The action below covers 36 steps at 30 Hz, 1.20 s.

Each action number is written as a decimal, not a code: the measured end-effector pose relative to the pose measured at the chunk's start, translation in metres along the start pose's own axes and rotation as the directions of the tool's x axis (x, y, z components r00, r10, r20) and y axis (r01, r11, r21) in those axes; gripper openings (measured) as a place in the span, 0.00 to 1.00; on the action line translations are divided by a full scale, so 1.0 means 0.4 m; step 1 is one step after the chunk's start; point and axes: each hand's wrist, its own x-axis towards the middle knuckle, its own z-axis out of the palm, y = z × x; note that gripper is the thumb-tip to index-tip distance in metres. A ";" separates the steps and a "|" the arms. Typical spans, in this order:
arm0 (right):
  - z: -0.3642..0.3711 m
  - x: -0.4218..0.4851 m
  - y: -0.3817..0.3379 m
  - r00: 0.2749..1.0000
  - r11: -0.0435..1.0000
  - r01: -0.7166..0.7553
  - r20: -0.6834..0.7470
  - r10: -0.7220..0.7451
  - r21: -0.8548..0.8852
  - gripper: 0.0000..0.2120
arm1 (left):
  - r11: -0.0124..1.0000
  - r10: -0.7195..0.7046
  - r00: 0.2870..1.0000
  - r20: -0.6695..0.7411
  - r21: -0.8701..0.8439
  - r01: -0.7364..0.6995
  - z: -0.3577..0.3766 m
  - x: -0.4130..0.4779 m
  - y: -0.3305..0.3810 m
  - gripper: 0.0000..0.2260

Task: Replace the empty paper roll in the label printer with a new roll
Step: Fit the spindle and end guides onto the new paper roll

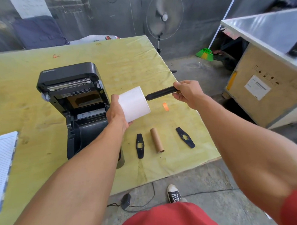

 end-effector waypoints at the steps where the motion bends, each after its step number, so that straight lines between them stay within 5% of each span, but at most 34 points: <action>1: -0.003 -0.005 0.001 1.000 1.000 0.015 0.001 -0.015 0.010 0.09 | 1.000 -0.001 1.000 0.008 -0.001 0.001 -0.001 -0.002 0.001 0.18; 7: -0.010 -0.014 -0.014 0.998 0.995 0.064 0.016 -0.066 0.082 0.07 | 1.000 0.006 0.999 0.032 -0.007 -0.005 0.003 -0.009 0.008 0.17; 23: -0.015 0.026 -0.031 0.988 0.987 0.151 -0.026 -0.152 -0.053 0.08 | 1.000 -0.020 0.998 0.051 0.010 0.020 0.041 0.008 0.001 0.19; 31: -0.058 0.031 -0.014 0.966 0.988 0.105 0.225 -0.129 0.117 0.05 | 0.999 -0.052 0.997 0.056 0.020 0.051 0.069 0.028 -0.015 0.16; 36: -0.030 0.042 -0.008 0.965 0.995 0.070 0.247 -0.086 0.073 0.09 | 0.997 -0.076 0.994 0.084 0.024 0.074 0.107 0.027 -0.032 0.18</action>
